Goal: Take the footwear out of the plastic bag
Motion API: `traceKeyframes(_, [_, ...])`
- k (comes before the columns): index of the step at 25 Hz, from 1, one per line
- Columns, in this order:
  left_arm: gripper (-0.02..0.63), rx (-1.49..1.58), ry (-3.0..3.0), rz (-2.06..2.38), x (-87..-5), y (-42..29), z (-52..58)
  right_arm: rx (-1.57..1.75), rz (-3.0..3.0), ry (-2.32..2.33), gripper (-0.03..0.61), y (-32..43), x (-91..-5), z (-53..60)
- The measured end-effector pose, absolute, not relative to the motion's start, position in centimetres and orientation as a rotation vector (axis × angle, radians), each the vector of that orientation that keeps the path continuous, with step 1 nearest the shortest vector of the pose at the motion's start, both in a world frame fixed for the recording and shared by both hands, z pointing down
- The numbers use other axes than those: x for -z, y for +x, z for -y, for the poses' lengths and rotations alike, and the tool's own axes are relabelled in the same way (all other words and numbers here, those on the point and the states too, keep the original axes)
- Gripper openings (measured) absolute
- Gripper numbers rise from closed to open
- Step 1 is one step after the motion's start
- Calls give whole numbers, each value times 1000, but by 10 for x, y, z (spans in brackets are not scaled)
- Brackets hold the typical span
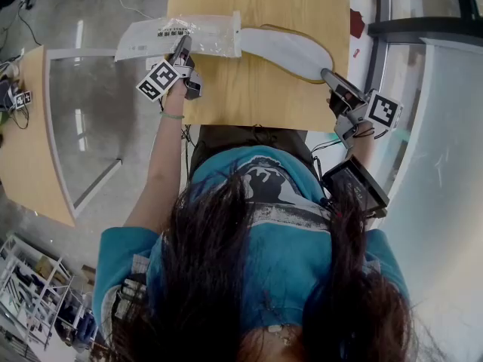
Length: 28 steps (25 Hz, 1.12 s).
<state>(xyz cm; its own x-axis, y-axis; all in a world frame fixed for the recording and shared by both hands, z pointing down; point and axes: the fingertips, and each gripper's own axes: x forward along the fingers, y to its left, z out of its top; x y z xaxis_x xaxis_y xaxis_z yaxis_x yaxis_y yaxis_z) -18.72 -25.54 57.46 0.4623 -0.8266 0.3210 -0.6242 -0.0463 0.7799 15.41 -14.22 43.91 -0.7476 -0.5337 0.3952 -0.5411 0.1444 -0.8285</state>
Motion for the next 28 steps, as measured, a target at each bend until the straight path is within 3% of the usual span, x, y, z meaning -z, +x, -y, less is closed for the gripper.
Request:
traceKeyframes(15, [3, 254, 1625, 1310, -612, -184, 237, -1694, 2473, 1346, 83, 193, -398, 161])
traceKeyframes(28, [3, 319, 1523, 1103, -617, -70, 258, -1703, 2558, 1359, 83, 185, -375, 170])
